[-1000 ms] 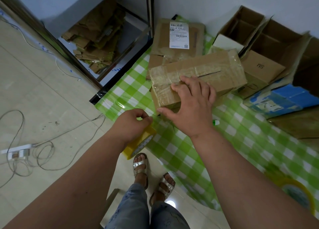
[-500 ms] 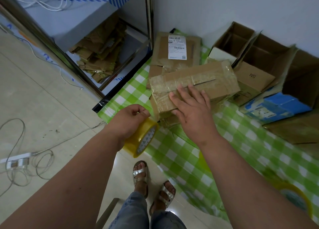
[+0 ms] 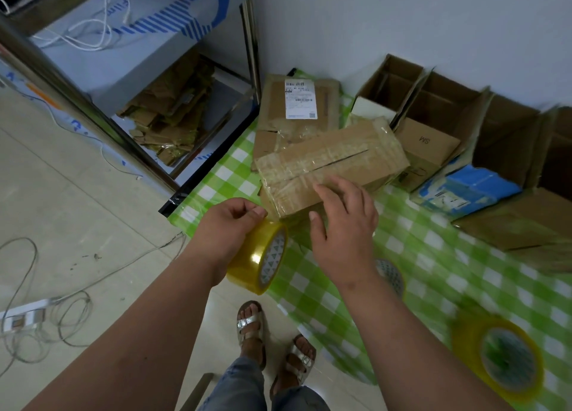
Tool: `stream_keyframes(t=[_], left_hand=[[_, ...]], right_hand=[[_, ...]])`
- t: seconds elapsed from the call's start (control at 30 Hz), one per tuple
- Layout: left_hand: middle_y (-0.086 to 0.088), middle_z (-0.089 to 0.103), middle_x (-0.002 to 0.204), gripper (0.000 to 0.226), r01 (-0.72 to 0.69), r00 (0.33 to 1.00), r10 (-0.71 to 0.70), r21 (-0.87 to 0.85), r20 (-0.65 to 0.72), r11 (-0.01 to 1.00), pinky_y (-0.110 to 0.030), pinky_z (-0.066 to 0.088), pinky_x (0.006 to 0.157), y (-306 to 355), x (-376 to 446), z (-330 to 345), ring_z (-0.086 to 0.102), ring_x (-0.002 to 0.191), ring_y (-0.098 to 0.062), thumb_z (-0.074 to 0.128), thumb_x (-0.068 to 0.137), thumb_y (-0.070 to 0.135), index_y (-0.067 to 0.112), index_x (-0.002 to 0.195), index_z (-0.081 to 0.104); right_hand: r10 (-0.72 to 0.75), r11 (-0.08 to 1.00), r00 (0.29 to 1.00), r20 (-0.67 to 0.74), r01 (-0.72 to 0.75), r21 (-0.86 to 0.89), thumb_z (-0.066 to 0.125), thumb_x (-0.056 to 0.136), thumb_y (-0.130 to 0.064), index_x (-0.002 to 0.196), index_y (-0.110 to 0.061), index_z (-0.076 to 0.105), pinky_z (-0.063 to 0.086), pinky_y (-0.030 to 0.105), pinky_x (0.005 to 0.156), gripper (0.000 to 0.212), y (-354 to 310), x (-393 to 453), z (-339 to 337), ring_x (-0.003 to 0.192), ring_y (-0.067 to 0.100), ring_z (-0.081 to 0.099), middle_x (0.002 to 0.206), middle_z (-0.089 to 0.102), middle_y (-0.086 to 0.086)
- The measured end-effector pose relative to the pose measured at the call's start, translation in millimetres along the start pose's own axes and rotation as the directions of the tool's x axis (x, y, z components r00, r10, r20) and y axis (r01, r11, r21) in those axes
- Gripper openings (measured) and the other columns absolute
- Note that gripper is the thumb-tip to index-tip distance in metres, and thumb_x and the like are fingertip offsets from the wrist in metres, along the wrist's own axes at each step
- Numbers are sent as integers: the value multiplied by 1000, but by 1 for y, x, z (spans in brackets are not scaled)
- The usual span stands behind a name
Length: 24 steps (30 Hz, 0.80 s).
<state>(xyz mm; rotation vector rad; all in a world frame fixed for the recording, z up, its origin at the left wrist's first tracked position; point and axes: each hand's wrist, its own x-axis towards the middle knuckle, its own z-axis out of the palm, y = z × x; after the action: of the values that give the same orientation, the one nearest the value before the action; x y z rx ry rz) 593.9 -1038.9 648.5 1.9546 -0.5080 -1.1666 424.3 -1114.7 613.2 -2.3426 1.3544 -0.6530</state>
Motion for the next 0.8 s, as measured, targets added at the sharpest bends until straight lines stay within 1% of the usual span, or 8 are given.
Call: stream_keyframes(t=[0.17,0.3,0.4,0.47,0.53,0.63,0.7,0.8], left_hand=[[-12,73,87,14,38,991,-51,112,120,993,-37,56,70,0,-2,-8,67,74,-27,68,91,24,12,86,71],[-11,71,83,15,48,984,-90,255,155,966,-29,51,59,5,-3,-19,65,69,-22,70,90,25,11,88,71],[-4,69,80,15,24,980,-119,497,161,867,-25,48,56,14,-4,-30,63,68,-19,70,90,29,15,87,72],[-2,68,82,18,5,985,-101,562,139,827,-24,47,54,17,-7,-37,63,67,-17,69,90,33,16,85,71],[8,69,90,17,5,976,-104,465,189,885,-24,50,55,17,-12,-37,66,70,-13,69,90,33,17,84,69],[16,63,113,17,23,954,-92,234,286,972,-40,58,75,13,-25,-22,68,96,-22,68,91,31,15,85,68],[13,66,100,17,24,959,-62,140,275,990,-43,58,75,11,-33,-7,70,91,-26,67,92,31,16,84,67],[9,65,85,19,17,990,-31,107,139,994,-39,55,69,5,-39,13,67,83,-24,65,93,34,16,85,65]], right_hand=[[68,998,998,-2,-68,-15,66,85,-24,127,-21,61,34,50,101,43,5,-3,-7,128,28,41,135,50,3],[113,990,992,48,-109,-95,64,89,-37,128,-28,62,25,49,105,41,17,9,-19,134,24,33,143,47,-4],[136,978,987,83,-120,-170,58,91,-48,130,-37,58,20,47,106,40,23,18,-24,135,21,31,144,46,-12],[148,972,983,111,-124,-199,55,91,-52,130,-40,55,18,46,106,41,22,22,-25,135,22,30,145,44,-13],[149,971,981,125,-121,-208,56,90,-53,130,-39,55,17,45,104,42,19,25,-24,133,25,31,143,45,-12],[146,973,984,103,-124,-193,62,85,-55,128,-37,55,18,42,98,47,16,28,-25,124,27,35,135,49,-5],[184,969,982,49,-172,-177,67,77,-61,128,-36,52,22,45,99,59,18,32,-30,123,29,33,135,44,1],[361,923,932,34,-352,-156,69,68,-71,142,-39,33,17,56,110,88,29,45,-39,140,35,17,157,17,6]])
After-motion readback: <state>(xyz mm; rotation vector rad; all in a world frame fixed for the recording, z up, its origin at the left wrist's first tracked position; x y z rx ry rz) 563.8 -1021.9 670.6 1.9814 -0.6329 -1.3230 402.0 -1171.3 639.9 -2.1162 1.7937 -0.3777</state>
